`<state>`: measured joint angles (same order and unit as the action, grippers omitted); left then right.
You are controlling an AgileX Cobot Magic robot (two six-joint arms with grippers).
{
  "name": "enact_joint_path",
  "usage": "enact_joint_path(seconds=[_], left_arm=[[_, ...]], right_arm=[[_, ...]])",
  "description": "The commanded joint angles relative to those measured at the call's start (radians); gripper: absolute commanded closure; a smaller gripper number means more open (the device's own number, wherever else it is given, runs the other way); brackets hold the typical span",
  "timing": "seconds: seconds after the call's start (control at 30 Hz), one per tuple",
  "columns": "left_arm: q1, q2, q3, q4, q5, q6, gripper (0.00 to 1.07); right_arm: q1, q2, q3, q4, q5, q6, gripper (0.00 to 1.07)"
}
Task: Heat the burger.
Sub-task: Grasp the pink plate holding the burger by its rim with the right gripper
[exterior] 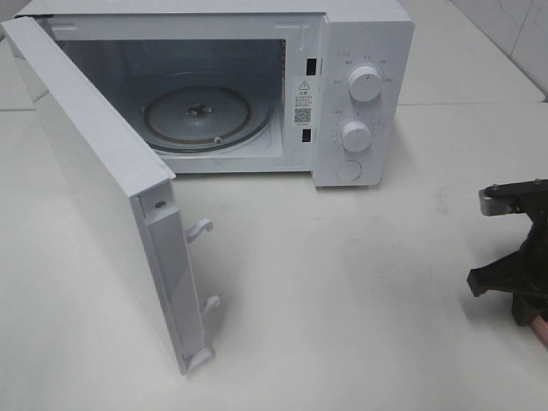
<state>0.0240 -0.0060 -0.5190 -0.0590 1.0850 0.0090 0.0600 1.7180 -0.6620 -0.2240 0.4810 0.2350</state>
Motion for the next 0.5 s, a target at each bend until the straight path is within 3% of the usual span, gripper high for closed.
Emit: enact_joint_path(seconds=[0.03, 0.3, 0.5], left_arm=[[-0.004, -0.015, 0.002, 0.003, -0.013, 0.0, 0.07], [-0.004, -0.015, 0.002, 0.003, -0.013, 0.0, 0.07], [-0.004, -0.015, 0.002, 0.003, -0.013, 0.0, 0.07]], right_arm=[[-0.008, 0.006, 0.019, -0.013, -0.026, 0.02, 1.06], [-0.004, -0.005, 0.015, -0.013, 0.008, 0.04, 1.07], [0.049, -0.061, 0.014, -0.117, 0.063, 0.137, 1.07]])
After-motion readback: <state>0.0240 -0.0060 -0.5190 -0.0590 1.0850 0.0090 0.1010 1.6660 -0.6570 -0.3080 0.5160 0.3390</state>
